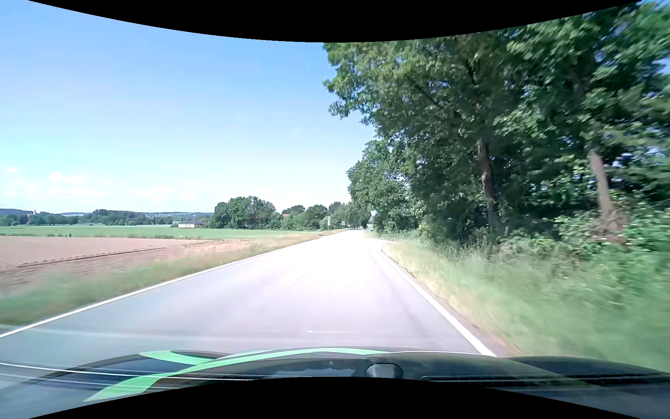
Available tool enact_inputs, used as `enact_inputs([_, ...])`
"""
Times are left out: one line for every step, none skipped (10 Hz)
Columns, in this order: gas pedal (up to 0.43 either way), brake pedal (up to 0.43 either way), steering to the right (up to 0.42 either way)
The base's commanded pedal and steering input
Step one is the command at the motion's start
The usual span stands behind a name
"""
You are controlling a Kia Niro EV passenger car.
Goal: Follow the waypoints while adhering to traffic rules and regulations
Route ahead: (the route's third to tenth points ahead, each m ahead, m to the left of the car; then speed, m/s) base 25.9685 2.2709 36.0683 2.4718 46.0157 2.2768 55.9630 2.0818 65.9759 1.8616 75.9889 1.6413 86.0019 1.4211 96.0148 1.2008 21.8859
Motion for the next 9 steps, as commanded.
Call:
enact_inputs([0.220,0.000,0.002])
enact_inputs([0.220,0.000,0.002])
enact_inputs([0.209,0.000,0.002])
enact_inputs([0.189,0.000,0.001])
enact_inputs([0.177,0.000,0.001])
enact_inputs([0.177,0.000,0.001])
enact_inputs([0.189,0.000,0.001])
enact_inputs([0.197,0.000,0.000])
enact_inputs([0.220,0.000,-0.003])
